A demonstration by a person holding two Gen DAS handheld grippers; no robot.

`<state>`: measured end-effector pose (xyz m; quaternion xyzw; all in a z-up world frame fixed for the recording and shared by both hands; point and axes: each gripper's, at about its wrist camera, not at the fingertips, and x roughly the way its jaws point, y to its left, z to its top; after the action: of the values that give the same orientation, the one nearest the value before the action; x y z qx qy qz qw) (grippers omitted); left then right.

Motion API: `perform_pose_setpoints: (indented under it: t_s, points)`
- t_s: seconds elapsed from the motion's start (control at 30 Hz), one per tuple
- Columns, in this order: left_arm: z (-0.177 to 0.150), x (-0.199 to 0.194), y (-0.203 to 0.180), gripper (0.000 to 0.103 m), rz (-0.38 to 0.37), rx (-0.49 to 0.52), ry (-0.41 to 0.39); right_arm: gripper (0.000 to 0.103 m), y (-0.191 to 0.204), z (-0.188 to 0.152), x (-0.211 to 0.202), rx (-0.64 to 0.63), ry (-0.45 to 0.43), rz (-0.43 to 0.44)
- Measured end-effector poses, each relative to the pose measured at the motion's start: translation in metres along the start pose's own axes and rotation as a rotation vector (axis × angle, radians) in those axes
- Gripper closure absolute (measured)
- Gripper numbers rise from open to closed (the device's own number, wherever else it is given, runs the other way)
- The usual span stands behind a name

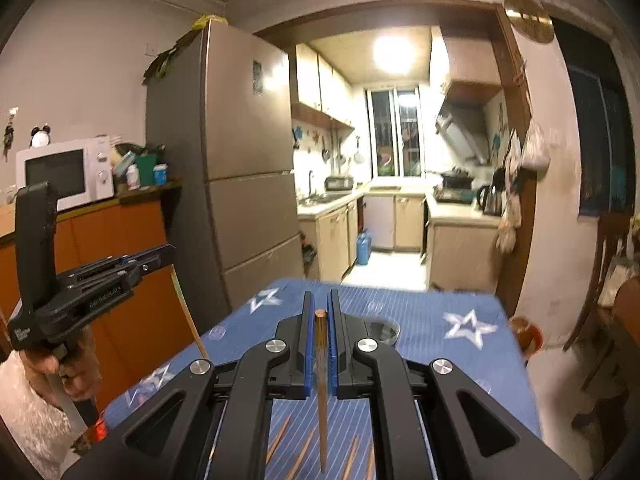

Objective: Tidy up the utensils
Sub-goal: 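Lift the left tool's chopstick upright while the right tool carries its chopstick toward the teal holder, then open the left tool over the teal holder while the right tool drops its chopstick in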

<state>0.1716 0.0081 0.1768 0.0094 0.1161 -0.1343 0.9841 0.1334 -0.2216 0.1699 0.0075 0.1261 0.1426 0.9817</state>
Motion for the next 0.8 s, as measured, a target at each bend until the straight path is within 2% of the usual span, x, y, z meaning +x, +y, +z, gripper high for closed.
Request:
perform_pose_setpoints:
  t_s: [0.27,0.43,0.6,0.8]
  points:
    - [0.062,0.054,-0.024,0.098,-0.023,0.018,-0.124,0.096,-0.026,0.081,0.05,-0.001,-0.085,-0.069]
    - [0.068,0.092,-0.032,0.098,-0.023,0.028,-0.139,0.096,-0.046,0.104,0.089,0.024,-0.118,-0.1]
    - [0.061,0.124,-0.025,0.098,-0.037,0.0,-0.123,0.096,-0.059,0.101,0.133,0.039,-0.111,-0.12]
    - [0.031,0.157,-0.017,0.098,-0.032,-0.013,-0.051,0.096,-0.064,0.07,0.179,0.055,-0.052,-0.127]
